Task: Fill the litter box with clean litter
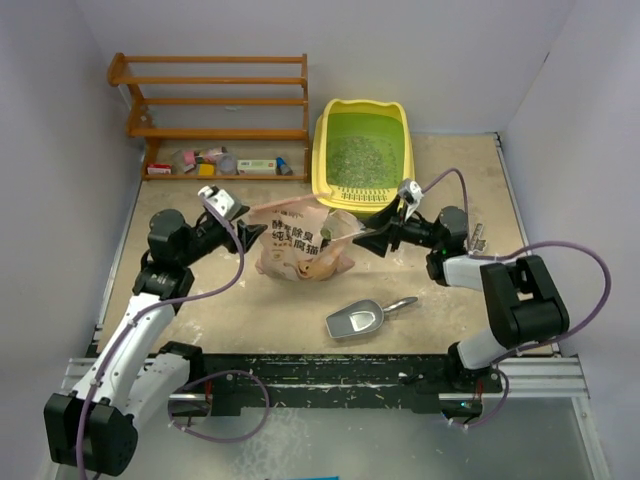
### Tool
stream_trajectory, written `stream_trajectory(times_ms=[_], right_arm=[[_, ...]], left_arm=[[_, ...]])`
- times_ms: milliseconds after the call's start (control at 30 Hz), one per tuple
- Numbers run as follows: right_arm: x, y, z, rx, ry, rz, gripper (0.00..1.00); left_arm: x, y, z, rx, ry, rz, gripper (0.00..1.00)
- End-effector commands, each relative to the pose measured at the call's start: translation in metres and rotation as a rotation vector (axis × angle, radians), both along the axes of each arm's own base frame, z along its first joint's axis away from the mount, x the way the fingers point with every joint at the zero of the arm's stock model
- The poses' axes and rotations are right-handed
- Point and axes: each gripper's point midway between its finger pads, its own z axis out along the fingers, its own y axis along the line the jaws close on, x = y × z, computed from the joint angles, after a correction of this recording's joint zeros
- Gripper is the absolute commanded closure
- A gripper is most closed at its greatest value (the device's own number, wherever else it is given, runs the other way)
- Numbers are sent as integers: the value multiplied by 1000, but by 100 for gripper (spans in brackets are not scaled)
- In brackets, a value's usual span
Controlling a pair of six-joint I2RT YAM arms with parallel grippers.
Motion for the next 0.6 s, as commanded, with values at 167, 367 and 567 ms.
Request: stream_trajectory(times_ms=[167,367,567], right_arm=[[8,20,26,114,-106,118,39],[6,21,22,122,-63,135,57],[-1,19,22,127,-36,119,72]], left_arm=[[11,-6,10,-70,-63,-43,36],[-4,-14,14,-102,-49,-120,41],[-15,-15,12,-168,-48,-133,52]])
